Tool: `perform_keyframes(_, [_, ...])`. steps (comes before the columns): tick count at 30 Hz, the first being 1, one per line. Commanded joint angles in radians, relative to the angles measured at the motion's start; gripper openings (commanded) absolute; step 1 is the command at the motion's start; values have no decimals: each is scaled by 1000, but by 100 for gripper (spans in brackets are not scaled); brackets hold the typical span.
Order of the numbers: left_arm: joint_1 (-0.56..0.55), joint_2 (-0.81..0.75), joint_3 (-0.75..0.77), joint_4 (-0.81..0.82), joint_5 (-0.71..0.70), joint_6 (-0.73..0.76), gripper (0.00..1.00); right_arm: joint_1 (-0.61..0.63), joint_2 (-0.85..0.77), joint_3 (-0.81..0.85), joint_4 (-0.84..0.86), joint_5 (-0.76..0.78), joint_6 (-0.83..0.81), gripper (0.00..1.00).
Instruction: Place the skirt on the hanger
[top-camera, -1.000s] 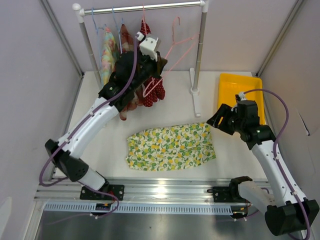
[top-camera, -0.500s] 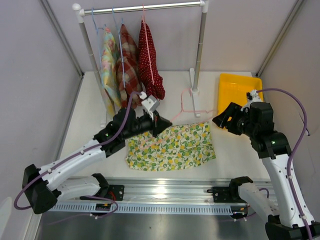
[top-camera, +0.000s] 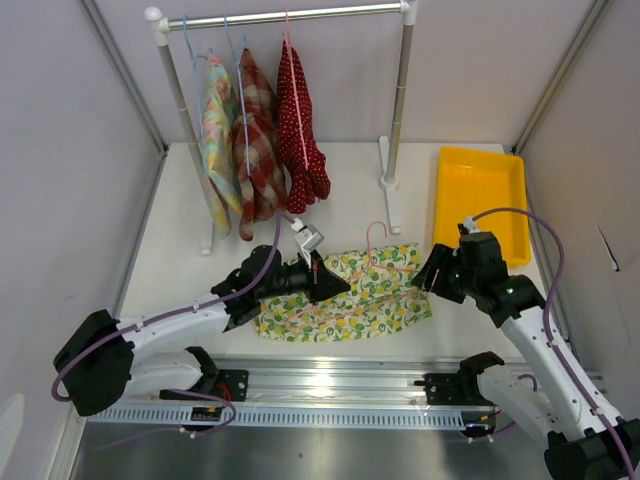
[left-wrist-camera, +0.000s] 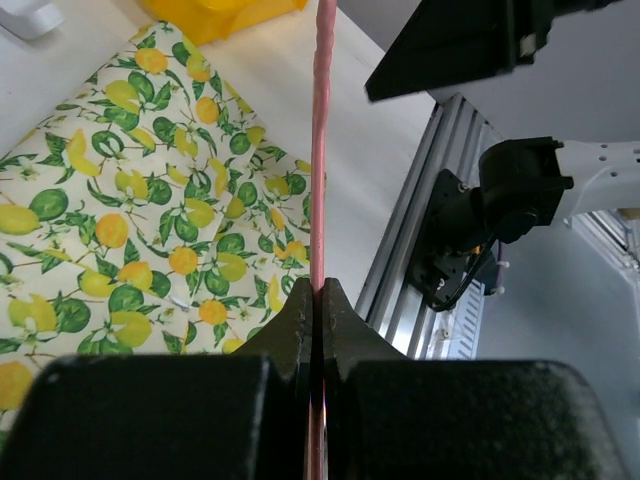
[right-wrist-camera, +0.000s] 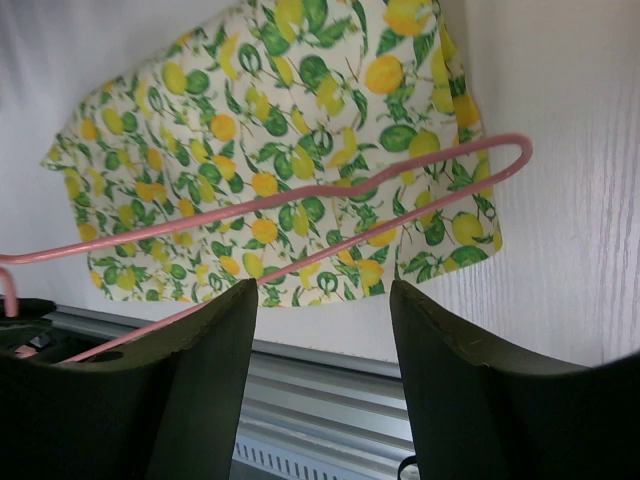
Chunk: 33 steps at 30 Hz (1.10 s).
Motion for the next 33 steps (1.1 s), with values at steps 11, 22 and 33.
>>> perform_keyframes(11, [-5, 192, -102, 366, 48, -82, 0, 39, 88, -200, 296, 63, 43, 58])
perform_keyframes(22, [35, 339, -133, 568, 9, -132, 0, 51, 175, -260, 474, 116, 26, 59])
perform_keyframes(33, [57, 387, -120, 578, -3, -132, 0, 52, 186, -321, 542, 124, 31, 59])
